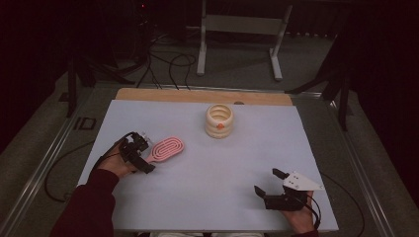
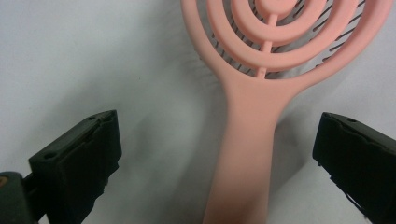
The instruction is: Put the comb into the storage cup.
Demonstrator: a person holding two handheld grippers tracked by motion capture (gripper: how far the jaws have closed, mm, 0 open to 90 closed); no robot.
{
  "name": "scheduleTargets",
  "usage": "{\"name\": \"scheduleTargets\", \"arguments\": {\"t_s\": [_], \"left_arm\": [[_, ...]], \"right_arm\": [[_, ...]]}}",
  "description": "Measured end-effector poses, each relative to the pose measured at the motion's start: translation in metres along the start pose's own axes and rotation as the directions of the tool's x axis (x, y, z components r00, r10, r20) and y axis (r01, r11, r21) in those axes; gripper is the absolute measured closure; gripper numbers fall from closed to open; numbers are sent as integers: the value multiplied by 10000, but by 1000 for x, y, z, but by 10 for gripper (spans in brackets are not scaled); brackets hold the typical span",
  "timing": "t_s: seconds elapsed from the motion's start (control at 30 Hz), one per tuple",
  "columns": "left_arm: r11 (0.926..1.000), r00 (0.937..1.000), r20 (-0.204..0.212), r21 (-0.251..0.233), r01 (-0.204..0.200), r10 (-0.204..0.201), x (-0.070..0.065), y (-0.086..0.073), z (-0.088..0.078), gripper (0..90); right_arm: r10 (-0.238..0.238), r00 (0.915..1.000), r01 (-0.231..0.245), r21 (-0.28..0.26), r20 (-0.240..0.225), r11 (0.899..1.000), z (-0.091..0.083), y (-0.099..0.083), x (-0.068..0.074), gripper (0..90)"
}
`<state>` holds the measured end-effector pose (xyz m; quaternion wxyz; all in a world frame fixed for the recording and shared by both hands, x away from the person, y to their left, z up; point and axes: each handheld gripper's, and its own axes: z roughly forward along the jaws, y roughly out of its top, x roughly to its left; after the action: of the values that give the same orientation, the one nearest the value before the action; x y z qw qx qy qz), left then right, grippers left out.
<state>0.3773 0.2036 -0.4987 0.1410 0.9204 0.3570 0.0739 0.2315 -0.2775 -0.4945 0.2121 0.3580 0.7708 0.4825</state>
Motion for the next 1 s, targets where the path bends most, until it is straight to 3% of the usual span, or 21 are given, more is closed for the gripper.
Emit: {"name": "scheduleTargets", "arguments": {"t_s": [0.17, 0.33, 0.73, 1.0], "left_arm": [[10000, 10000, 20, 88, 2, -2, 0, 1, 1, 28], [9982, 9992, 28, 443, -398, 397, -3, 5, 4, 40], [9977, 9990, 277, 558, -376, 361, -3, 8, 5, 65], [9956, 9974, 623, 845, -406, 354, -3, 12, 3, 167]], "right_arm": [[-9, 10000, 9, 7, -2, 10000, 0, 0, 0, 93], [-4, 10000, 4, -1, 0, 10000, 0, 0, 0, 93], [-21, 10000, 21, 0, 1, 10000, 0, 0, 0, 93], [-39, 10000, 39, 11, 14, 10000, 0, 0, 0, 94]]}}
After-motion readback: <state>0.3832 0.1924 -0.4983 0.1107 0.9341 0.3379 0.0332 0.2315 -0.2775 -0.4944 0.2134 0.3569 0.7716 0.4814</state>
